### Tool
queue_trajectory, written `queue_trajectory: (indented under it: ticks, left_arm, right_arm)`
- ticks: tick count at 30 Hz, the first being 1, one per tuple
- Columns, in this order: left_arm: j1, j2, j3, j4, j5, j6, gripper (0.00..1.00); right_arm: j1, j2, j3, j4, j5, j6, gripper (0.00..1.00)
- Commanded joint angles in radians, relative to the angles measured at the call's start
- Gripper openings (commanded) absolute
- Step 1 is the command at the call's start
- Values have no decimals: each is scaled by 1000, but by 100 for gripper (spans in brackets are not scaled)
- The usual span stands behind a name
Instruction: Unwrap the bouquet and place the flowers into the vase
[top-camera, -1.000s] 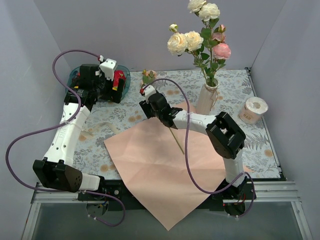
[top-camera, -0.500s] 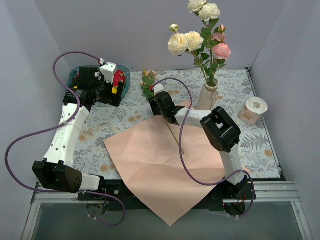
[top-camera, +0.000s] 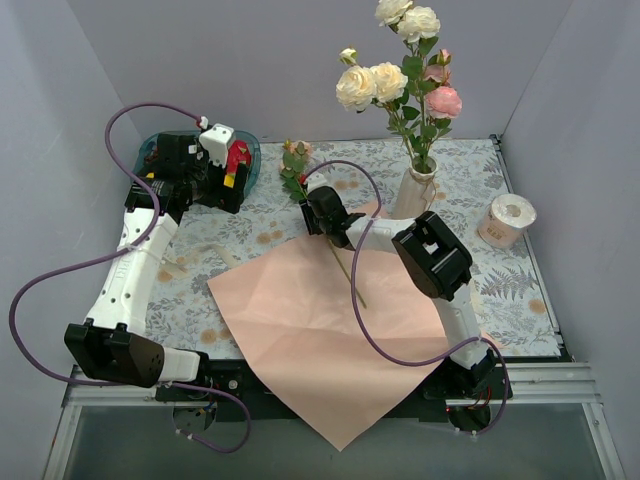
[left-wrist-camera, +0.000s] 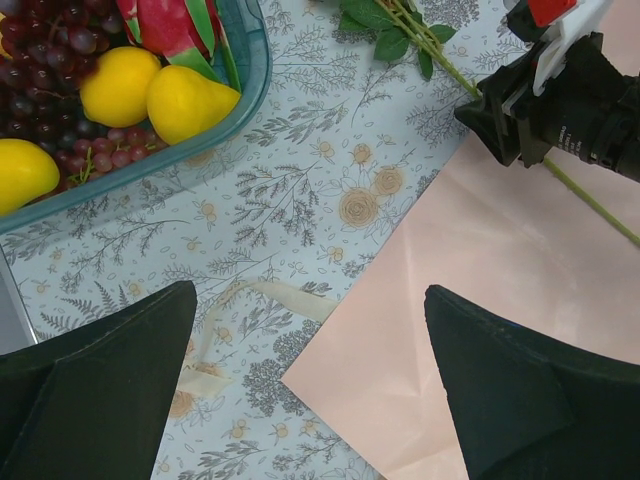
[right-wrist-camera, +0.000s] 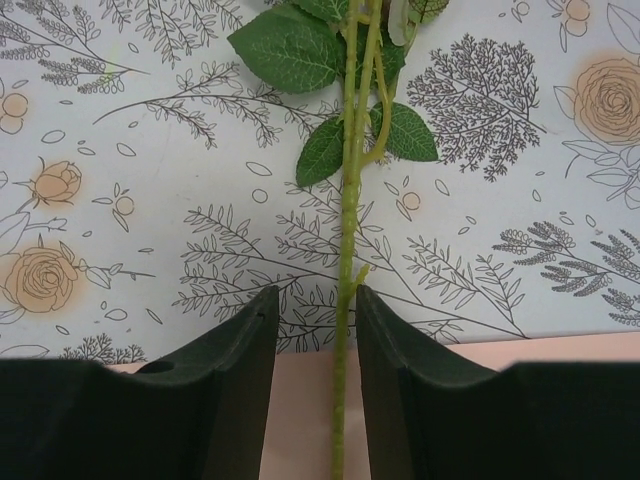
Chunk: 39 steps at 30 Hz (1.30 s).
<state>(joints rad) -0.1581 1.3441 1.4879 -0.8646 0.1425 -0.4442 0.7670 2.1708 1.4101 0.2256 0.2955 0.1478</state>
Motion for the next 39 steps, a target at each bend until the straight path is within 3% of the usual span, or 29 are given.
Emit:
queue_trajectory:
  ticks: [1, 8, 15, 23, 26, 29, 33, 37, 38, 39]
  left_arm:
    - [6, -71, -9, 33, 11, 16, 98]
    - [6, -105, -51, 39, 17, 16, 98]
    - [6, -123, -64, 39, 22, 30, 98]
    - [8, -126, -87, 55, 26, 27, 98]
    - [8, -128, -89, 55, 22, 32, 98]
    - [8, -137, -103, 65, 14, 38, 98]
    - [11, -143, -112, 70, 28, 41, 98]
    - [15, -114, -54, 24, 52, 30, 98]
    - [15, -105, -23, 16, 54, 25, 98]
    - [17, -105, -12, 7, 55, 24, 98]
  right_arm:
    - [0, 32, 62, -8, 1, 16, 43]
    - [-2, 73, 156, -43, 30, 16, 42]
    - [8, 9, 90, 9, 96, 0, 59]
    - [9, 35, 115, -8, 91, 1, 63]
    - [9, 57, 132, -12, 59, 13, 57]
    - [9, 70, 144, -19, 39, 25, 44]
    - [9, 83, 155, -37, 14, 29, 12]
    - [9, 75, 130, -52, 13, 36, 9]
    - [12, 75, 128, -57, 19, 36, 10]
    - [14, 75, 125, -61, 24, 38, 21]
